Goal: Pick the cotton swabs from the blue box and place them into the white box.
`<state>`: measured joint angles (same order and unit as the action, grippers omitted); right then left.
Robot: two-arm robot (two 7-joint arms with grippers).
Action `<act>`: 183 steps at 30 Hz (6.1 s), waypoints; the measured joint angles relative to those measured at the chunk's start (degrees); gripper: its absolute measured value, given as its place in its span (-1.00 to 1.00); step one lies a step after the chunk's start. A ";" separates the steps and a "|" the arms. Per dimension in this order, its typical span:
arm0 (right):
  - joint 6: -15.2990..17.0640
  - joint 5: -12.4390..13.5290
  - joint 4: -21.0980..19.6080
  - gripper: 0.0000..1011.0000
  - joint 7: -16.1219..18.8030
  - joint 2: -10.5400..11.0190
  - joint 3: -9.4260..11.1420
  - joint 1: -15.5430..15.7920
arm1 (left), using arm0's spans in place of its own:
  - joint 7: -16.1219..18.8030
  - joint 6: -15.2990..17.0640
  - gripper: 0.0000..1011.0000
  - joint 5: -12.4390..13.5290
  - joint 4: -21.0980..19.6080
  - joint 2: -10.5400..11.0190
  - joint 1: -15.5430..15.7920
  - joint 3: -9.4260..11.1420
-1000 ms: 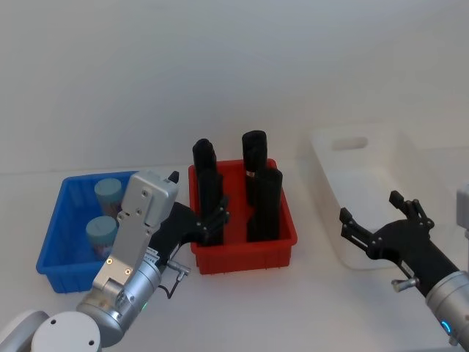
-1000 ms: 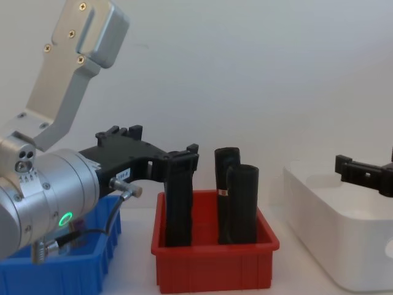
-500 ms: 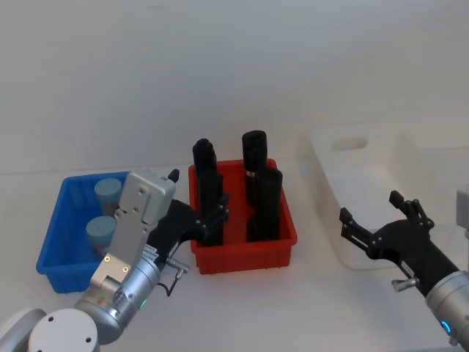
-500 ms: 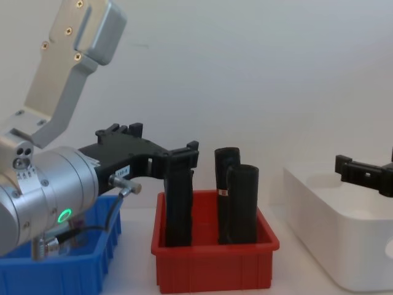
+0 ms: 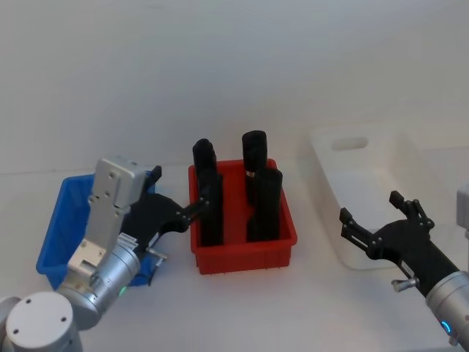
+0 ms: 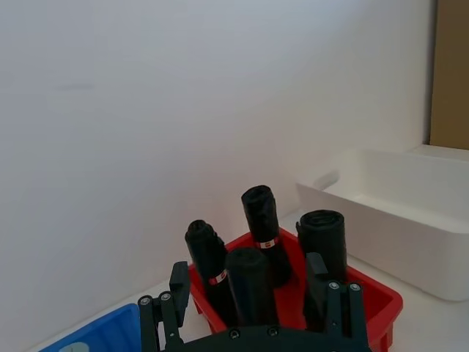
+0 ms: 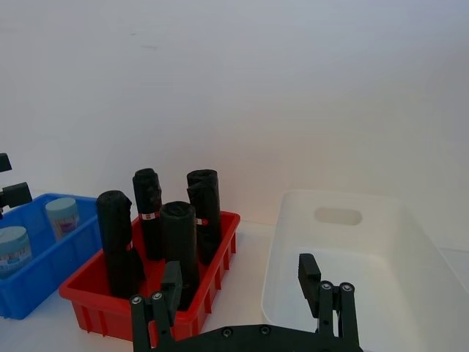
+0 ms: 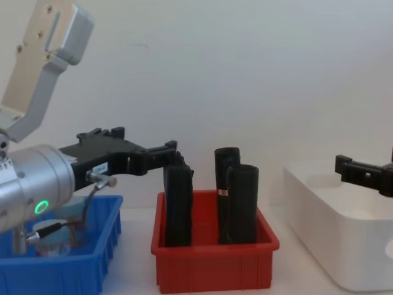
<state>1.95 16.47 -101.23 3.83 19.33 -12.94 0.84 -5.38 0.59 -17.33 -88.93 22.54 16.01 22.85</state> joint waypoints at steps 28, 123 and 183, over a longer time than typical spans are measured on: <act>0.00 0.00 0.00 0.98 0.00 0.00 0.00 0.00 | -1.89 5.46 0.98 -8.50 11.98 1.27 4.53 -5.73; 0.00 0.00 0.00 0.98 0.00 0.00 0.00 0.00 | -11.64 12.07 0.32 -5.61 12.92 2.88 7.83 -9.04; 1.54 -0.69 -0.28 0.98 7.17 -0.80 -0.99 -1.68 | -36.12 27.37 0.32 -9.60 0.10 4.26 13.25 -8.33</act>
<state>3.49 15.78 -101.51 11.00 18.54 -13.94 -0.84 -41.50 27.96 -26.93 -88.84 26.80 29.26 14.53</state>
